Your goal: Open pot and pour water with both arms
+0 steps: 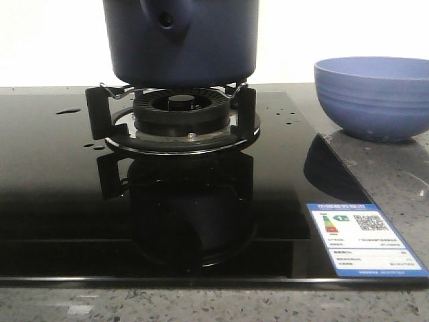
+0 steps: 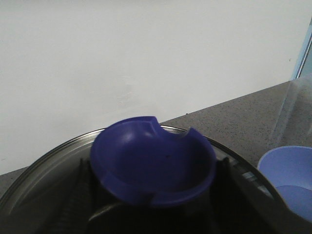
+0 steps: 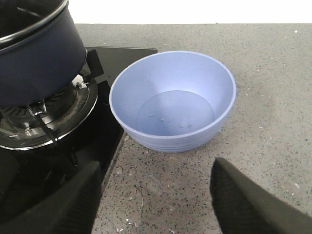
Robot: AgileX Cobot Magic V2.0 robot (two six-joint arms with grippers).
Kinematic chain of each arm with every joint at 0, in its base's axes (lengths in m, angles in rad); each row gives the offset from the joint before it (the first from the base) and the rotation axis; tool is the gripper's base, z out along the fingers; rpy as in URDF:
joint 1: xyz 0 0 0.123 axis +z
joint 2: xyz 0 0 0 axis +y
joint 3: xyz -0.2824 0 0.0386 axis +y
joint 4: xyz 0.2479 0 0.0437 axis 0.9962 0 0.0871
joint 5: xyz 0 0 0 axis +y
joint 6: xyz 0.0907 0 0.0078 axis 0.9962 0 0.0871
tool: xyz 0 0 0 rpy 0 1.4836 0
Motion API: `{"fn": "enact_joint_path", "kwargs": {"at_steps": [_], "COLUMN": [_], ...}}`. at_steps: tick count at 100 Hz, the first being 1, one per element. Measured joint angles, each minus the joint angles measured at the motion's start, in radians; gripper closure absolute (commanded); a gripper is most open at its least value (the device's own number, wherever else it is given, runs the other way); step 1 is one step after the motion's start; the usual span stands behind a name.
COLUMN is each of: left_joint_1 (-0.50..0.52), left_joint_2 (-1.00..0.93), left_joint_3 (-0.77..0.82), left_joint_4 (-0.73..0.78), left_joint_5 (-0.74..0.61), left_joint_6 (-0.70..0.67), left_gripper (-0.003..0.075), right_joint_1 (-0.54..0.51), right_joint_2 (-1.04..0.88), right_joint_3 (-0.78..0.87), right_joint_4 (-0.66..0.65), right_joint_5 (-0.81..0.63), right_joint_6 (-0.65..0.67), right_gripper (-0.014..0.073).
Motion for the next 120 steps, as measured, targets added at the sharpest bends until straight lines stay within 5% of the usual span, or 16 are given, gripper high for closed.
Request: {"fn": "enact_joint_path", "kwargs": {"at_steps": [120], "left_joint_1": [0.0], "left_joint_2": [-0.022], "left_joint_3": [0.0], "left_joint_4": [0.007], "left_joint_5": [0.022], "left_joint_6": [0.0], "left_gripper": [0.033], "right_joint_1": [0.0], "right_joint_2": [0.0], "right_joint_3": [0.0], "right_joint_4": [0.0], "right_joint_5": [0.0], "right_joint_6": [0.0], "right_gripper": [0.0159]}}
